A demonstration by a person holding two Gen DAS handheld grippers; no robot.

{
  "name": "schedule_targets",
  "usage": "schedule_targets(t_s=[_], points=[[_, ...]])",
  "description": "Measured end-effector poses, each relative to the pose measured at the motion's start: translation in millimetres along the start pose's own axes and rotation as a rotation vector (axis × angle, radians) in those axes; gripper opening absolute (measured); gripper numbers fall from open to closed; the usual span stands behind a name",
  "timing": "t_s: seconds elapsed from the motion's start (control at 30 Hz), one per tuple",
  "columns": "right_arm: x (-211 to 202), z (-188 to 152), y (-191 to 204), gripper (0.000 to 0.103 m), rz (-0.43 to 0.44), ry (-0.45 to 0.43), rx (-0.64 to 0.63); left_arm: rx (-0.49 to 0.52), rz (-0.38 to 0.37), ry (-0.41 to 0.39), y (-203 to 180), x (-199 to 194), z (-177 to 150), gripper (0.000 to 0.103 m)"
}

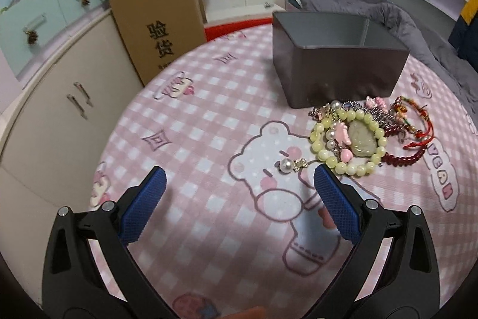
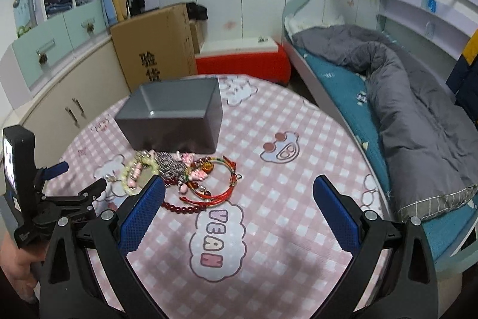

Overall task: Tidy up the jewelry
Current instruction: 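Grasp the multicolour string bracelet with the right gripper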

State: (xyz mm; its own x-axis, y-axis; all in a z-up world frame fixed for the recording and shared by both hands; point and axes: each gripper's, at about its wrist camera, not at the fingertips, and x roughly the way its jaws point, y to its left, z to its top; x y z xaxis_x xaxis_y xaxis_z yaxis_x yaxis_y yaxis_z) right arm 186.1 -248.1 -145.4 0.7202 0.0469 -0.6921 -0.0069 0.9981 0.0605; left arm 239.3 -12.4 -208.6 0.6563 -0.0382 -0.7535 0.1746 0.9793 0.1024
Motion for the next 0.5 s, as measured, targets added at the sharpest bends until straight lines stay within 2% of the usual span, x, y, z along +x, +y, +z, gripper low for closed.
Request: schedule_targets(t_s=[0.1, 0.17, 0.2, 0.27, 0.37, 0.5], points=[[13, 0, -1, 0.096, 0.021, 0.029, -0.004, 0.028, -0.054, 0.029, -5, 12, 2, 0.085], [21, -1, -2, 0.096, 0.031, 0.045, -0.012, 0.024, -0.107, 0.034, -4, 18, 7, 0.067], [24, -1, -2, 0.096, 0.036, 0.053, -0.018, 0.019, -0.141, 0.035, -4, 19, 10, 0.062], [31, -2, -3, 0.096, 0.047, 0.064, -0.029, 0.031, -0.165, 0.026, -6, 18, 12, 0.04], [37, -2, -4, 0.093, 0.067, 0.081, -0.042, 0.04, -0.206, 0.017, -8, 15, 9, 0.02], [48, -2, -3, 0.081, 0.103, 0.1, -0.06, 0.024, -0.247, 0.011, -6, 9, 3, 0.018]])
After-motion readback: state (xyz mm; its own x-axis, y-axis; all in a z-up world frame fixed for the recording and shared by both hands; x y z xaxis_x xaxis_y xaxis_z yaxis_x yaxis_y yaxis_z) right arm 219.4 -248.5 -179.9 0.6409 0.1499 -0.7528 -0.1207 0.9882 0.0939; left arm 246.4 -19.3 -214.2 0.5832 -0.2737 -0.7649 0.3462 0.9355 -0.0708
